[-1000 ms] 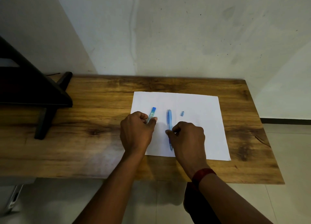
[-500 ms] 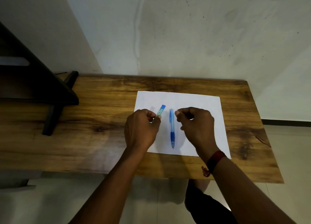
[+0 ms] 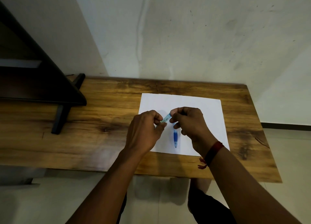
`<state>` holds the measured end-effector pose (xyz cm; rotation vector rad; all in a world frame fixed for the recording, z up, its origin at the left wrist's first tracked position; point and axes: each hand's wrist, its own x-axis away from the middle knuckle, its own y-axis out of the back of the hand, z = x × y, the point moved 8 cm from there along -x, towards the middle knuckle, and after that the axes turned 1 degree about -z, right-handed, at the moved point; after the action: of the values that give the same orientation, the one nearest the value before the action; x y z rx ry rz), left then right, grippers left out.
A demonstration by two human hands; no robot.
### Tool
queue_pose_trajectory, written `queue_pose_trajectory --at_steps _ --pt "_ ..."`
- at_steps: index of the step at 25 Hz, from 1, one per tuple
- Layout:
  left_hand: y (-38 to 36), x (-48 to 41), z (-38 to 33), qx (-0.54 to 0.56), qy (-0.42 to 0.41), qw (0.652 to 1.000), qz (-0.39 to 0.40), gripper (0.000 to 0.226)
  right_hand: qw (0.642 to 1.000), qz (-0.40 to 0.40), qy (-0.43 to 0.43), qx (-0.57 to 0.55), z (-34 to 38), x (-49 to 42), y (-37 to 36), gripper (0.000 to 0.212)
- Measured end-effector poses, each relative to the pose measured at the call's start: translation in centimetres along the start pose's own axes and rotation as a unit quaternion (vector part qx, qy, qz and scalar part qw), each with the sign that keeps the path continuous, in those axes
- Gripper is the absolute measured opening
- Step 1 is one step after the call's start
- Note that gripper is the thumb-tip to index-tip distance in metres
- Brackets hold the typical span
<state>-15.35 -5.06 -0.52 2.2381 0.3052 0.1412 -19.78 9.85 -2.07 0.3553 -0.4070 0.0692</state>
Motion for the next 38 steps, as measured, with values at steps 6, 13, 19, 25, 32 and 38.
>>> queue_pose_trajectory --at_steps 6,13,19,25,32,38 --pt "0.5 -0.5 1.2 0.005 0.037 0.999 0.038 0.018 0.999 0.029 0.024 0.02 1.3 1.0 -1.4 0.019" --pt "3.5 -0.8 4.3 0.029 0.097 0.995 -0.005 0.014 0.978 -0.109 0.158 0.078 4.2 1.3 1.9 0.012" --pt "2.5 -1.0 5.2 0.031 0.14 0.99 0.009 0.019 0.923 -0.024 0.262 0.28 2.2 2.8 -5.1 0.013" --pt "1.8 -1.0 5.5 0.031 0.154 0.987 0.018 0.02 0.871 -0.001 0.308 0.382 0.4 3.5 -7.0 0.023" --pt "1.7 -1.0 5.6 0.041 0.155 0.987 0.028 0.019 0.892 -0.006 0.287 0.349 0.6 3.1 -6.9 0.022" --pt "1.1 -1.0 4.1 0.093 0.15 0.983 0.042 0.019 0.951 -0.028 0.194 0.239 1.4 1.6 -3.6 0.015"
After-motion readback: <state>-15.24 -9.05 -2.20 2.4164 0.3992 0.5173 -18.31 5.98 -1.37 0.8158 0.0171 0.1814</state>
